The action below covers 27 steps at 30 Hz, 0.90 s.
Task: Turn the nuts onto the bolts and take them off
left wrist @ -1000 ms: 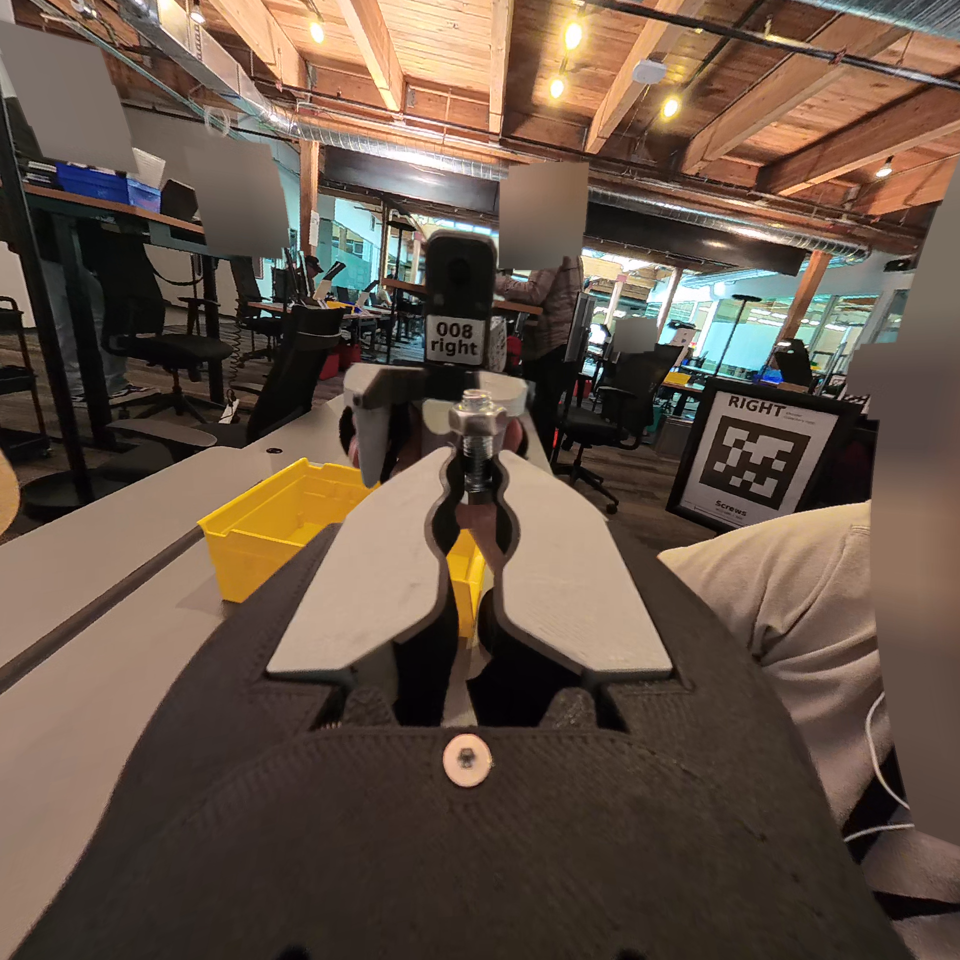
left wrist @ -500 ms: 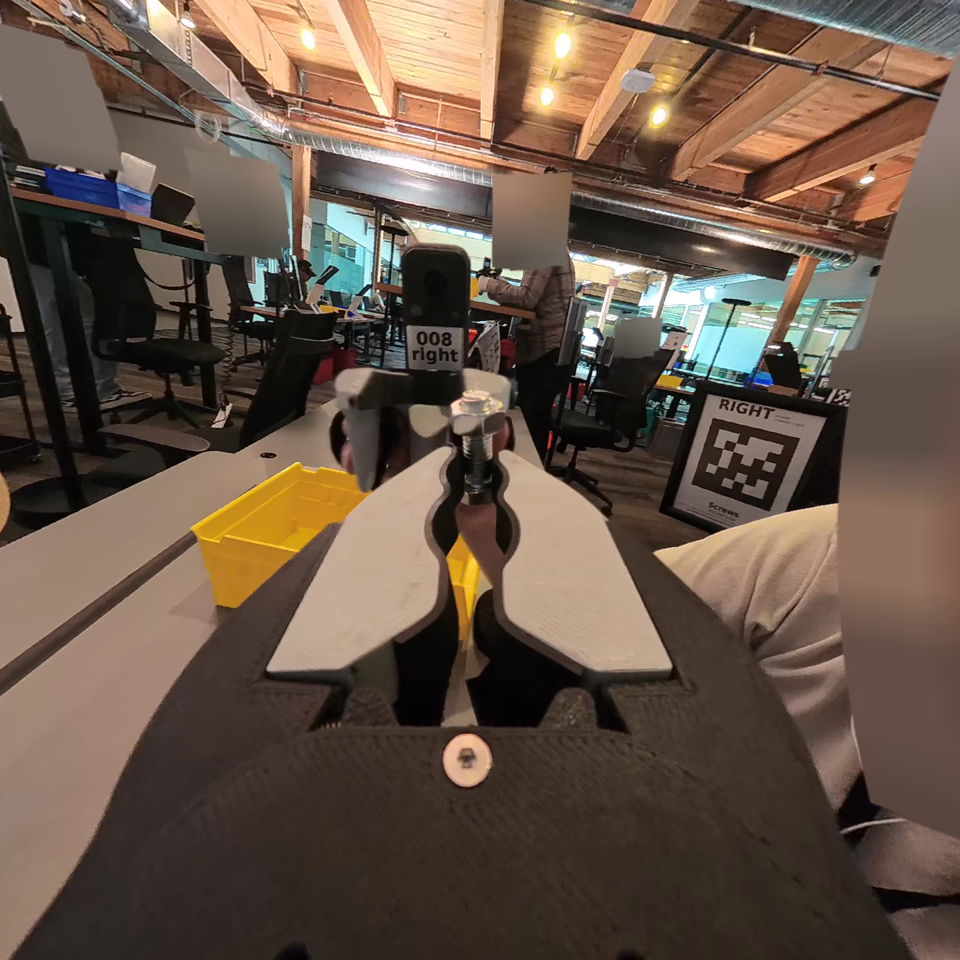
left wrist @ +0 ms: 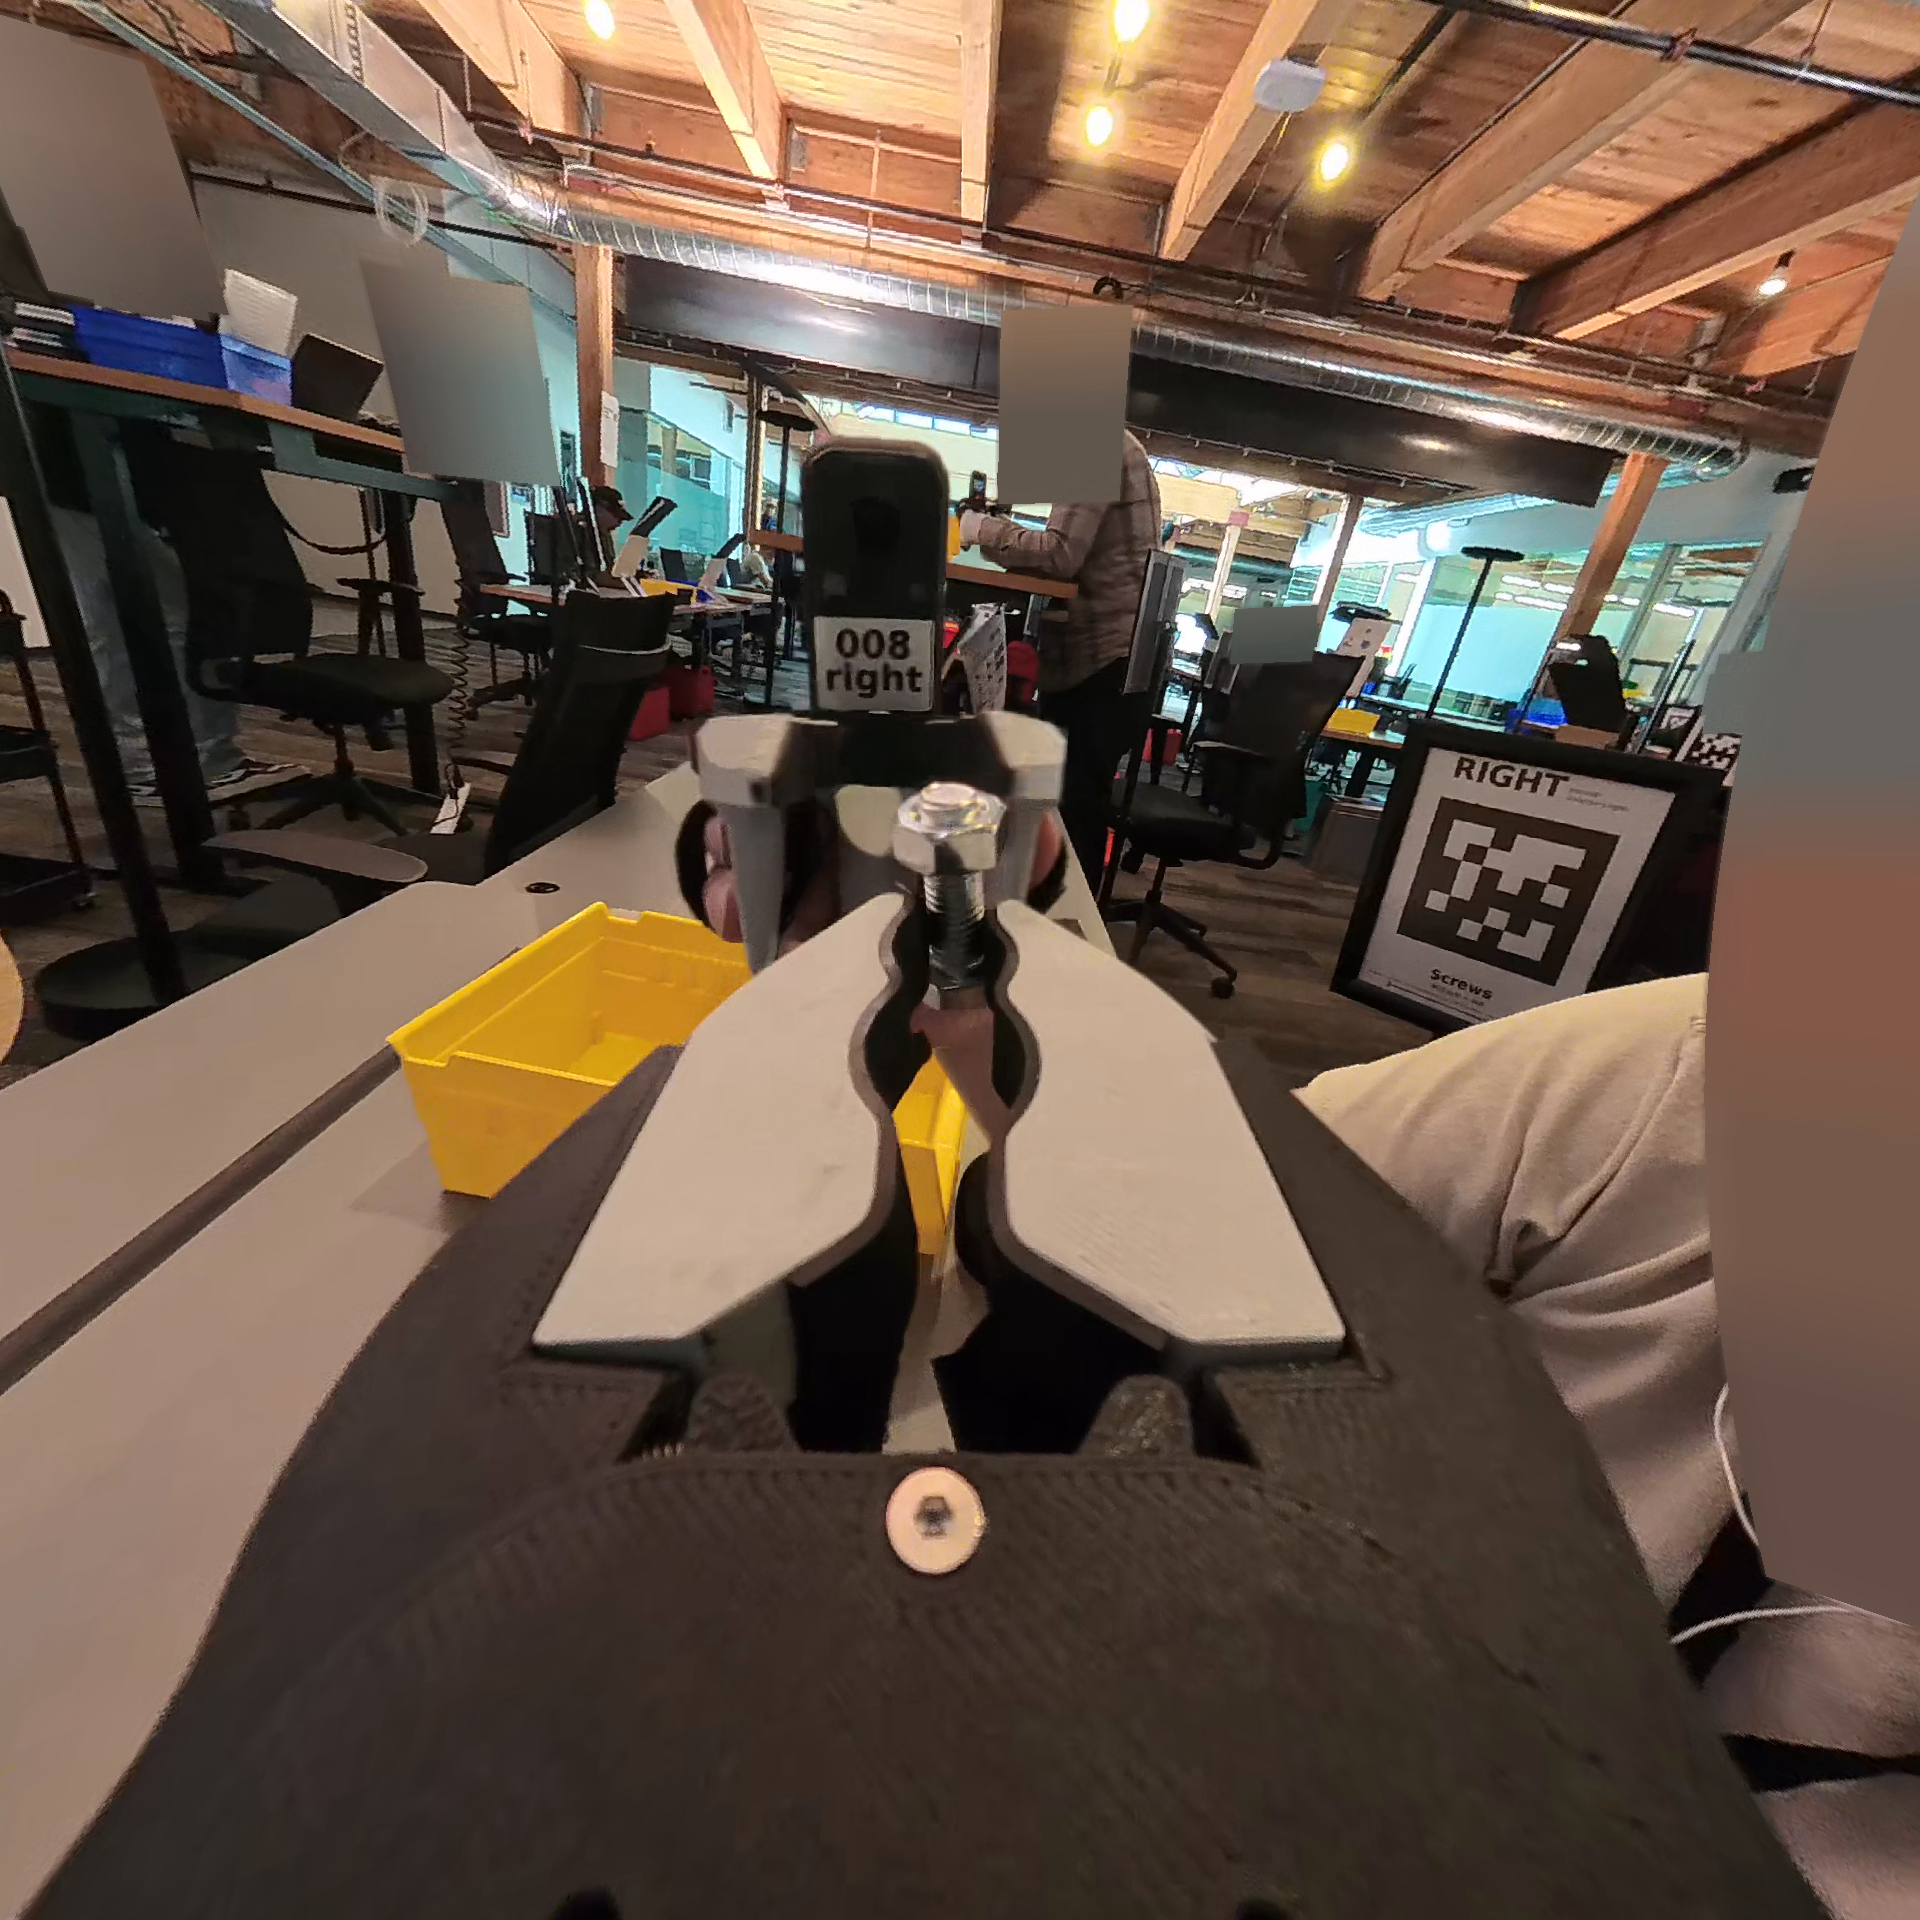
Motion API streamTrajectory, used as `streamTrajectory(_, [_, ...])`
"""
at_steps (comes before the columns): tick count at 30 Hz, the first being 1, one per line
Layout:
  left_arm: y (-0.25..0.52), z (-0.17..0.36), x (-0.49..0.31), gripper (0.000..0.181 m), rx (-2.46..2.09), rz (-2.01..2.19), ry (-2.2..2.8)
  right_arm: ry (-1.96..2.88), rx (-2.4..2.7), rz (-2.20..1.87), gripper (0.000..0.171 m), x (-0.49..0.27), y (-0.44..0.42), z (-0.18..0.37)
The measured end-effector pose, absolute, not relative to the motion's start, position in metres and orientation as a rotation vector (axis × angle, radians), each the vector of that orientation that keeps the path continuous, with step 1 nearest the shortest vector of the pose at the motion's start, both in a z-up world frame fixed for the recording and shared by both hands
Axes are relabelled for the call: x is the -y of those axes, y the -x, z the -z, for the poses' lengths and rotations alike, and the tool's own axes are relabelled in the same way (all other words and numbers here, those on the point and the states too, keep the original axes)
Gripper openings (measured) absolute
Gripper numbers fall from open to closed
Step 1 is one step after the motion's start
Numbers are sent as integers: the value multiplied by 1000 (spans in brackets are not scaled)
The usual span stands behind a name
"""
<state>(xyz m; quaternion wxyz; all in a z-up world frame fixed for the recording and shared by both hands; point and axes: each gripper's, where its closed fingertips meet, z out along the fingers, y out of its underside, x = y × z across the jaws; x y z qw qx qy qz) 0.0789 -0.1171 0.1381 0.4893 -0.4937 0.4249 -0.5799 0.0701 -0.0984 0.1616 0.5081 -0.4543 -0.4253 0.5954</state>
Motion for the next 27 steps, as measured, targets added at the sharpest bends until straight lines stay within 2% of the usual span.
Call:
streamTrajectory(9, [-79,-141,121,9,-1029,1446,1181,1155,977,-1394,37,82,-75,-157])
streamTrajectory(27, [-82,-136,118,9,-1048,1399,1207,1111,1062,-1400,38,101,-69,-158])
